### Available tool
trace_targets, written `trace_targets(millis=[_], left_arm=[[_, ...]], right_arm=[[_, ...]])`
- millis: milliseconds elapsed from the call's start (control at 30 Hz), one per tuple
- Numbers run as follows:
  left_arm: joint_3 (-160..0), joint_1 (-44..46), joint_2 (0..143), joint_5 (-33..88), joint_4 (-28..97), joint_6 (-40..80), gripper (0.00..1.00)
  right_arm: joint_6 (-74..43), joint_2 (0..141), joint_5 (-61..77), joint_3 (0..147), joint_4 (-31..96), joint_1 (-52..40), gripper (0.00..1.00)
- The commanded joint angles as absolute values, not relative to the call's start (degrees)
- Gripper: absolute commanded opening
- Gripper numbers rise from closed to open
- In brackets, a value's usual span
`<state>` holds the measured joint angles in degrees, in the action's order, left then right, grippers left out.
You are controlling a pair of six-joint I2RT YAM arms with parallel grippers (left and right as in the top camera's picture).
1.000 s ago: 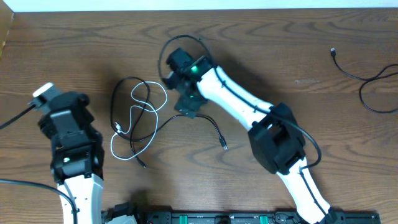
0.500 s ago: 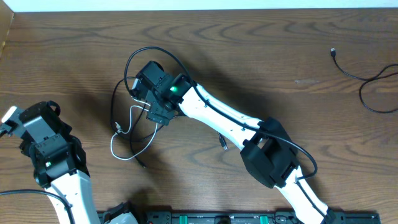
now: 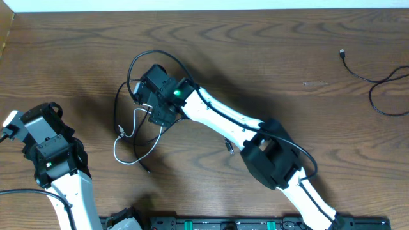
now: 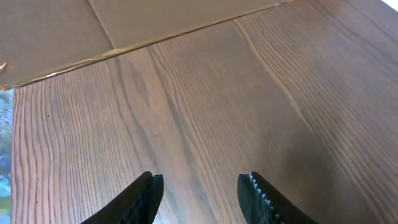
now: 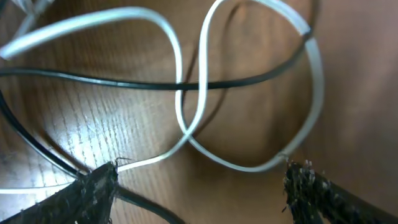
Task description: Untangle cables
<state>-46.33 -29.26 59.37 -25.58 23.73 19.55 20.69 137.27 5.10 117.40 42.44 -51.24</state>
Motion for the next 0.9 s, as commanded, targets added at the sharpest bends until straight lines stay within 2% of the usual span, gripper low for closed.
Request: trace_targets(millis=[0,267,400,867], left_arm=[[-47.1,-29.6,60.1,-26.1,24.0,20.3,0.44],[-47.1,-29.6,60.2,-26.1,24.2,20.4,0.45],[-47.1,-29.6,60.2,-26.0,24.9,21.1,0.45],[-47.1,-29.6,60.2,-24.4,26.1,21.8,0.44]], right_arm=[[18.9,140.3,7.6,117.3,42.5,-51.9,0.80],[18.4,141.3,8.1,117.3,42.4,-51.9,0.75],[17.8,142.6,8.1,117.3,42.4,-51.9,0.69],[15.0,146.2,9.4,117.3,35.9,-52.4,0.68]])
